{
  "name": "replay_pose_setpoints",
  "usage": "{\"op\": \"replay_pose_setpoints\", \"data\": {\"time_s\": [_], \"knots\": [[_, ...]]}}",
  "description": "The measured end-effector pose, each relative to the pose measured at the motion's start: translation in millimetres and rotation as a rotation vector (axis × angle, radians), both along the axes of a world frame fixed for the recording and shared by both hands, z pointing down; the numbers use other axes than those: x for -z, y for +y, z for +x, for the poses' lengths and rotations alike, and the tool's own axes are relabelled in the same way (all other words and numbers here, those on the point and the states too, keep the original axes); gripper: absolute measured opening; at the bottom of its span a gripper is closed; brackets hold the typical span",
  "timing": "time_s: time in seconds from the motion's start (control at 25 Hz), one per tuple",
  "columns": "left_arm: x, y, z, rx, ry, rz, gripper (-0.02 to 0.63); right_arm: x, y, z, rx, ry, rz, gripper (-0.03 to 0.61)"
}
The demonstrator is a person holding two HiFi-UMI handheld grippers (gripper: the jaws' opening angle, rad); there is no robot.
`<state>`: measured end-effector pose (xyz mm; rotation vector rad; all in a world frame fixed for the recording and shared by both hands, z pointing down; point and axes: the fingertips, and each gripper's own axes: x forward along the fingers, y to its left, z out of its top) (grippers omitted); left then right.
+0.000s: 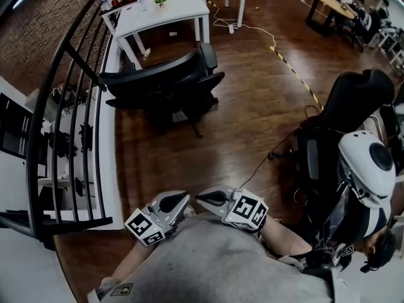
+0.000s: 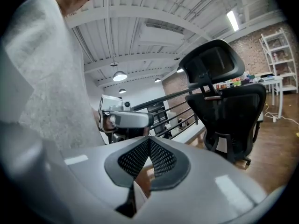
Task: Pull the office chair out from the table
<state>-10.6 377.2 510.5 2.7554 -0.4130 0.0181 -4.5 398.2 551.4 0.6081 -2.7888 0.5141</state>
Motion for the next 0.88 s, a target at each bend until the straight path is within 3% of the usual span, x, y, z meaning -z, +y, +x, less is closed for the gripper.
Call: {"op": "replay_pose_setpoints", "data": {"time_s": [0.88], "knots": [[2.1,-8.0,-9.5,0.013,-0.026,0.005,0.0,5.1,-11.2,-9.3,0.023,-0.008,0.005,0.006]]}}
